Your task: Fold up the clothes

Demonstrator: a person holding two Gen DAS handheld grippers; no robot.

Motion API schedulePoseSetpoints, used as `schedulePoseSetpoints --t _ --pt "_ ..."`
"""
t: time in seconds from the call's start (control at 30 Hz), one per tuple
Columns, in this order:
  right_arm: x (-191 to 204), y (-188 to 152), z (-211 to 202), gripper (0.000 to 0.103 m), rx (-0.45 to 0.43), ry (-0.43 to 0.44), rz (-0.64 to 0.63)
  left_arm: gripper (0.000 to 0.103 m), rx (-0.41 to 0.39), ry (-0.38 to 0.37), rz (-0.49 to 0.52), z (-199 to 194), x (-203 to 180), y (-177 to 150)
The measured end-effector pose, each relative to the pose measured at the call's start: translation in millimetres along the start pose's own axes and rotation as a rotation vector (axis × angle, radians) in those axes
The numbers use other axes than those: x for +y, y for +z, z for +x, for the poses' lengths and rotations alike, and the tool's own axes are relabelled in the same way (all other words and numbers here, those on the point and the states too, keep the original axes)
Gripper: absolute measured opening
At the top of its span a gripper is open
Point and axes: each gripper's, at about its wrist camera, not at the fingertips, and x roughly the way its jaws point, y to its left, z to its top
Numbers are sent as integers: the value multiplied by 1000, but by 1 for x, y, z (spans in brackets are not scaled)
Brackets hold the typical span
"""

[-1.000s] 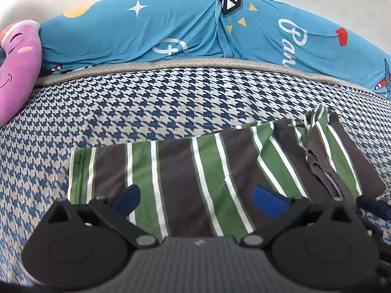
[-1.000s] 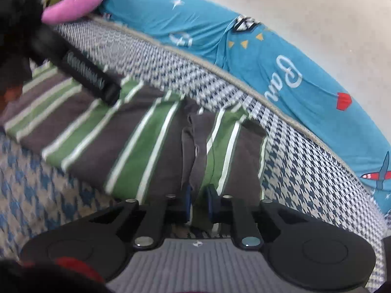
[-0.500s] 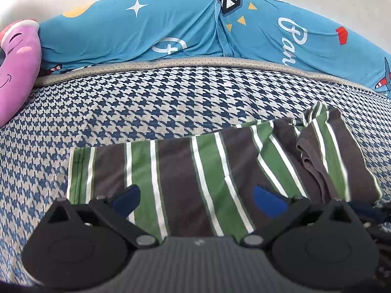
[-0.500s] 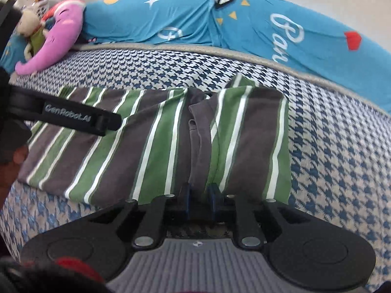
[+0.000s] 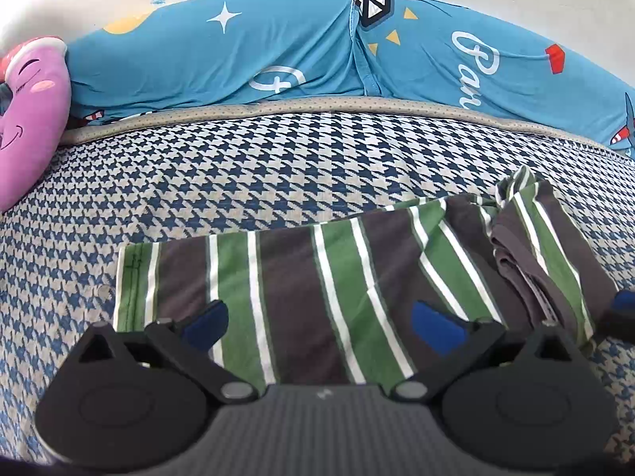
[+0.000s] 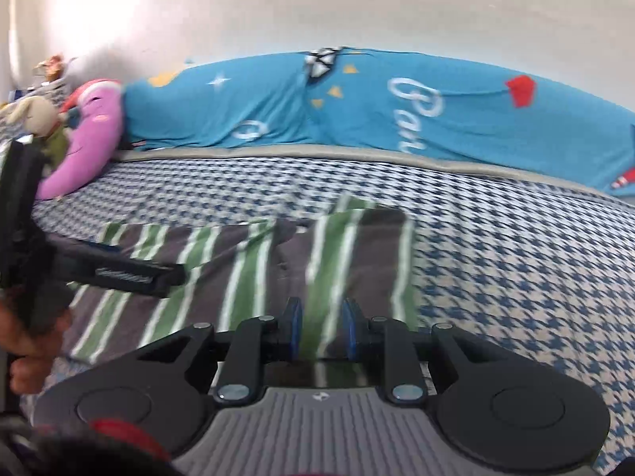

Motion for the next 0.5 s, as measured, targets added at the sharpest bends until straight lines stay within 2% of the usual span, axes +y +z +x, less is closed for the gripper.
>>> schedulePoseSetpoints --t 0.23,0.4,0.5 --pt "-8 1 14 22 21 -80 27 103 -1 -3 2 -1 -4 1" --pt "-10 -9 39 23 122 -72 41 103 4 -11 5 0 -3 2" --pt "-14 -13 45 23 142 -63 82 103 12 -18 3 1 -1 2"
